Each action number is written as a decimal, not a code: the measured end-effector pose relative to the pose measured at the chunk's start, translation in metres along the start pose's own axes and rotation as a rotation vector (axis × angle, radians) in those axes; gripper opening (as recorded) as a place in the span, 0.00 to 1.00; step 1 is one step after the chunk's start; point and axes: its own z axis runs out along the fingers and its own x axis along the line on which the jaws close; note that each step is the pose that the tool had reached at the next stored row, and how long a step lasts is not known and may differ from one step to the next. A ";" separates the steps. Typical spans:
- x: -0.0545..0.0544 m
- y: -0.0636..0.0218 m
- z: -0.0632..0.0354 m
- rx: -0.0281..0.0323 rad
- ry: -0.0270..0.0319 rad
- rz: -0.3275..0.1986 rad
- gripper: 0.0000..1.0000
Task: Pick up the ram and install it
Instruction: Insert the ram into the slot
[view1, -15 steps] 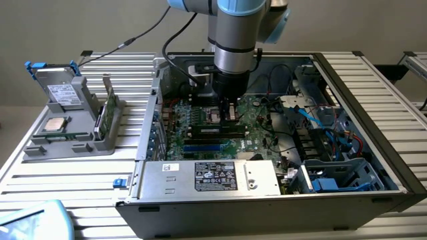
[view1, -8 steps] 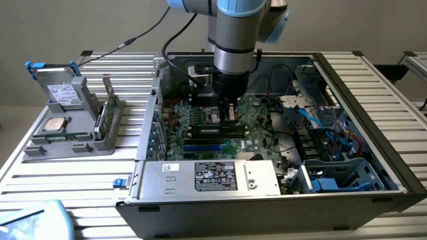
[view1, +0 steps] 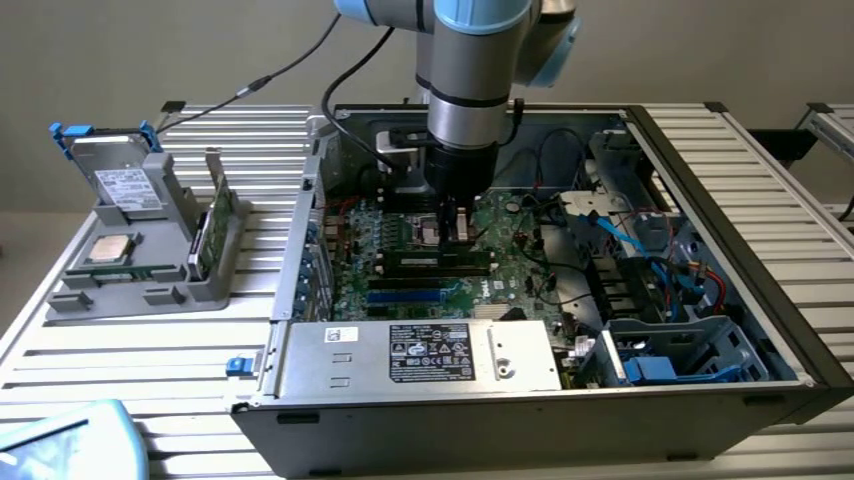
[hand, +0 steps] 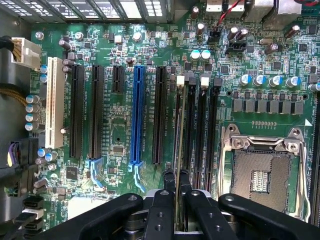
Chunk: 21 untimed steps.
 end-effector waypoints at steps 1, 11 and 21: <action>0.000 0.0000 0.0000 0.0000 0.0000 0.000 0.14; 0.000 -0.0001 0.0000 -0.0005 0.0001 -0.003 0.14; 0.001 -0.0001 0.0001 0.0001 0.0007 -0.010 0.14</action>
